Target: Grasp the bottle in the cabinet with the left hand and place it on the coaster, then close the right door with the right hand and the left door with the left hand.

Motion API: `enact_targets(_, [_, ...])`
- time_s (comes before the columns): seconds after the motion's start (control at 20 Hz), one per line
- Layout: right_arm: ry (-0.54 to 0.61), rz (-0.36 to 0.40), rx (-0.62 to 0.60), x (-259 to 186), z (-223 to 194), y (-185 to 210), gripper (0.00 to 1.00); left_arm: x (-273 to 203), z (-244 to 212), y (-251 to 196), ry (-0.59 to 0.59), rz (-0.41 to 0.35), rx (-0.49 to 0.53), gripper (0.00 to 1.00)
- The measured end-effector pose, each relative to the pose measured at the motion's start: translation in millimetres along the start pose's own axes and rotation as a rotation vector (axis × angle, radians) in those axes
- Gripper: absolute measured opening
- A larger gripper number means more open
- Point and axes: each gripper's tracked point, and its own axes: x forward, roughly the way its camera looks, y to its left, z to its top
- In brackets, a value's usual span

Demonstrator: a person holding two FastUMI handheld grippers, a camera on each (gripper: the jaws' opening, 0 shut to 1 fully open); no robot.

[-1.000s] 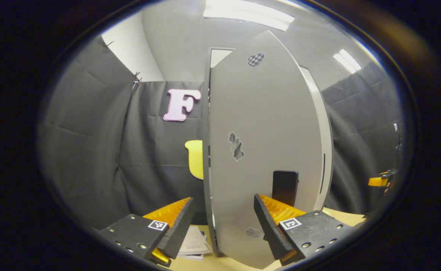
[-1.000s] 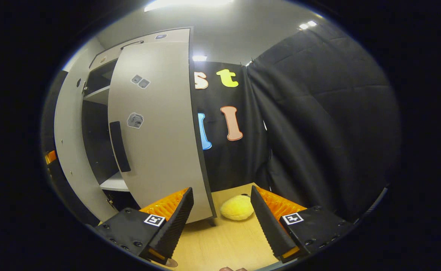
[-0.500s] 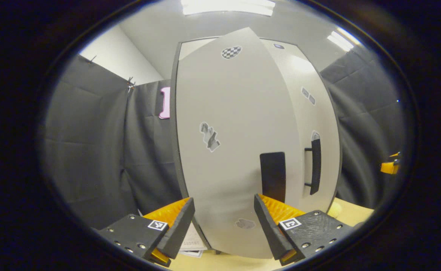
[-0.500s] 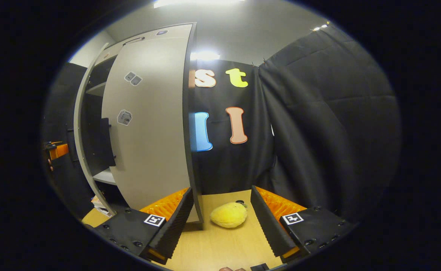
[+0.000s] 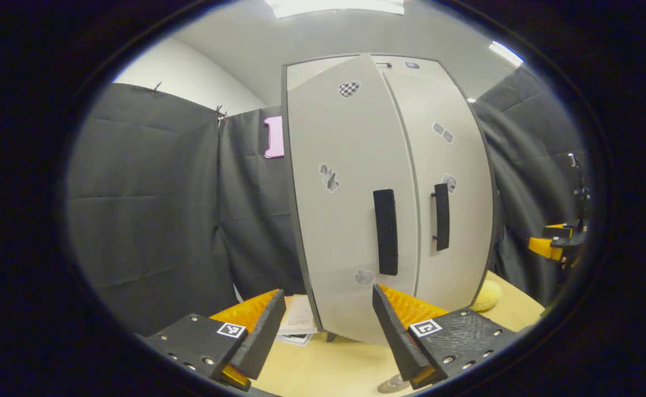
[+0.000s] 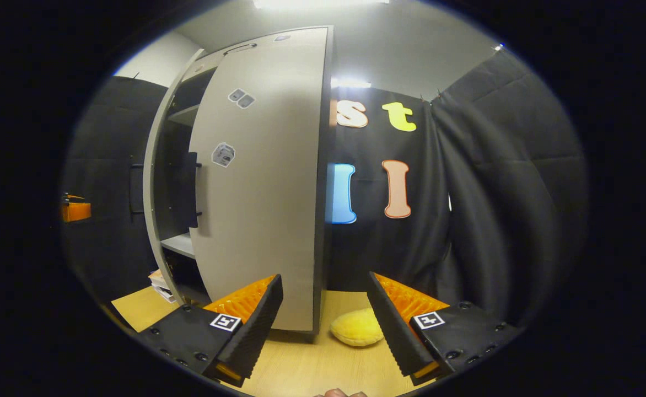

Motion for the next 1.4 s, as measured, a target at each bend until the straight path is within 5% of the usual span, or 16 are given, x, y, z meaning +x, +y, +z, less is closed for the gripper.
enact_targets(0.3, [0.025,0.110,0.041,5.6,4.4,30.7,0.98,-37.3,11.7,25.1,-0.054,0.060,-0.163,0.98])
enact_targets(0.5, [0.025,0.059,0.011,-3.1,20.6,28.9,0.98,-41.5,36.3,43.5,-0.158,0.021,-0.192,0.98])
enact_targets(0.55, [0.029,0.035,0.012,-8.1,24.9,27.7,0.97,-40.0,46.2,51.8,-0.182,0.021,-0.179,0.85])
enact_targets(0.7, [0.010,-0.026,0.042,-23.3,42.2,28.1,0.98,-21.2,59.6,62.8,-0.217,-0.007,-0.187,0.98])
enact_targets(1.0, [-0.009,-0.066,0.033,-48.8,51.5,43.1,0.98,-9.6,52.8,68.6,-0.203,-0.132,-0.165,0.92])
enact_targets(1.4, [0.001,-0.064,0.081,-77.9,31.5,64.2,0.97,-16.8,31.5,103.9,-0.127,-0.067,-0.172,0.92])
